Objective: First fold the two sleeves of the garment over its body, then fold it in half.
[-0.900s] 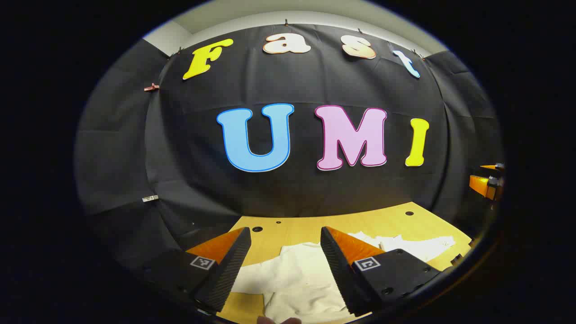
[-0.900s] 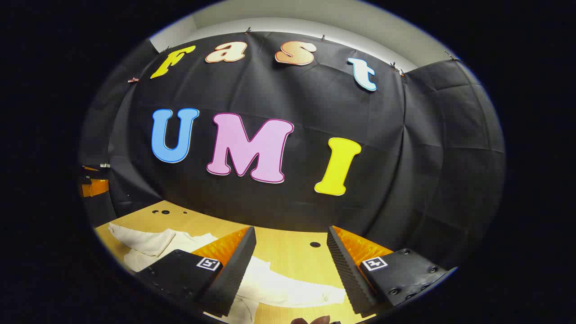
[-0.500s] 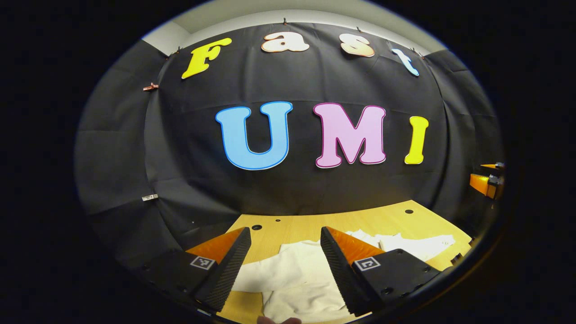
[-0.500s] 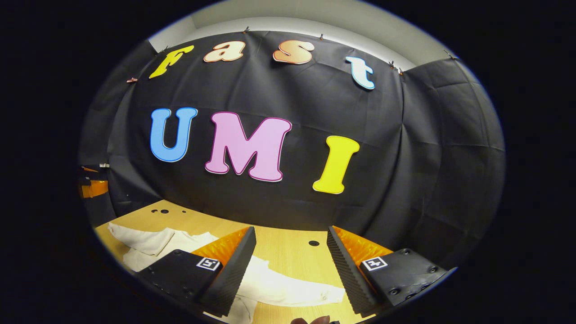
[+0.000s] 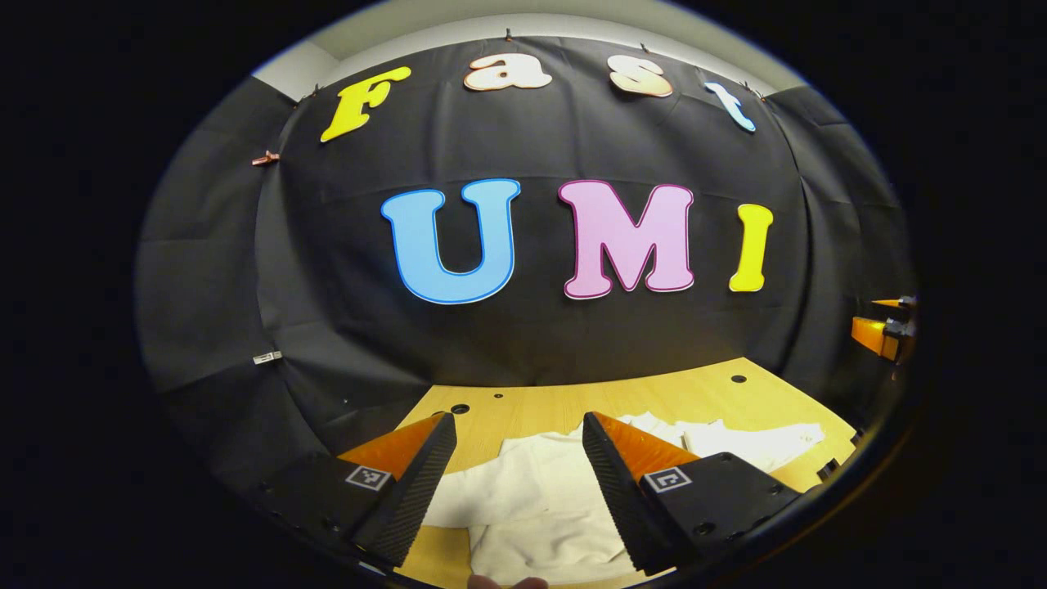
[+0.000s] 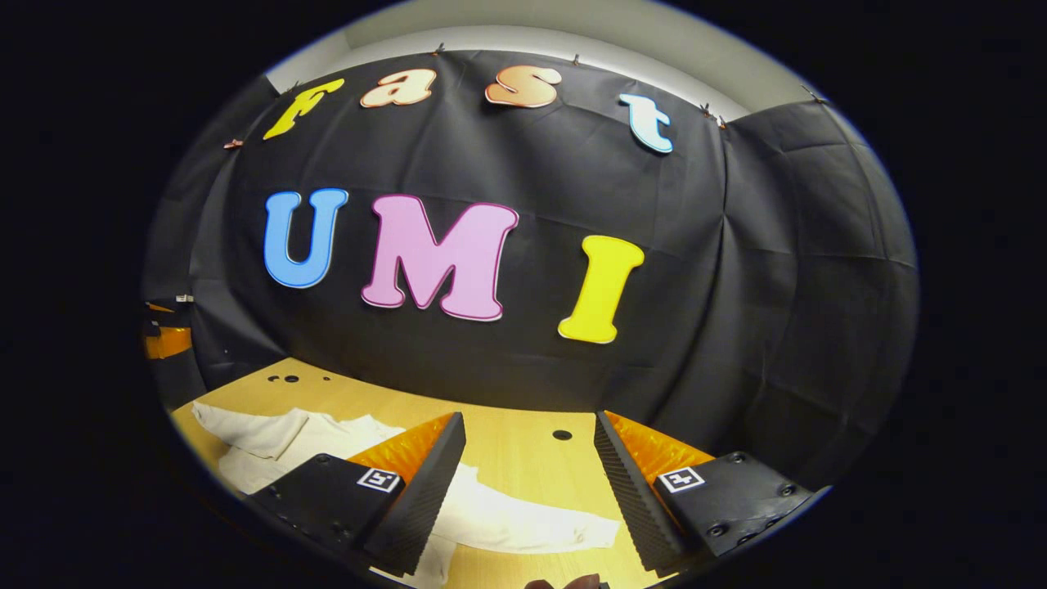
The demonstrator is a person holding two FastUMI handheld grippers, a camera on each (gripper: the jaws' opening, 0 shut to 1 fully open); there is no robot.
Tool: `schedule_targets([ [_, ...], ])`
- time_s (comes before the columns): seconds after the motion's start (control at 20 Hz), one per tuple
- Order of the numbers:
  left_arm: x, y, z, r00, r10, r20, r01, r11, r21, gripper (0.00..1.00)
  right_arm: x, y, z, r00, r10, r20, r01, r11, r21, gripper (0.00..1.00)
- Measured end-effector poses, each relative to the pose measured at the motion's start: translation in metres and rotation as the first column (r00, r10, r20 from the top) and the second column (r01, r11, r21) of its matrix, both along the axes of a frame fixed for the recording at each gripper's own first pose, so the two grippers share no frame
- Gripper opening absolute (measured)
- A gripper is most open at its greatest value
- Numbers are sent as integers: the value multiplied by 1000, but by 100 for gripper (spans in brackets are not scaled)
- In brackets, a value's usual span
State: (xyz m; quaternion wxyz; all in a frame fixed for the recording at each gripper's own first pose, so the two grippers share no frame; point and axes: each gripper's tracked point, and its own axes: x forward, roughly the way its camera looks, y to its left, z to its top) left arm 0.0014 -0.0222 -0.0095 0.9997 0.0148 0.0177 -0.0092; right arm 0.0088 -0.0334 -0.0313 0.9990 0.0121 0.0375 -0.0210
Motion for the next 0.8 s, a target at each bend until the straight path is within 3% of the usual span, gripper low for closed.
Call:
schedule_targets([
  [0.05,1,-2,-2,1000,-3,-5,3,1000,5,96,3,-8,-12,999,-14,-36,15,1000,9,97],
  [0.2,3,-9,-5,1000,-11,-18,11,1000,25,96,14,-34,-57,987,-60,-151,69,996,59,97],
  [0.4,5,-17,-16,998,-7,-55,10,999,46,94,24,-62,-129,947,-86,-310,122,988,99,97],
  [0.8,8,-16,-42,986,59,-153,-51,997,56,98,43,-97,-278,801,-110,-588,230,964,132,97],
])
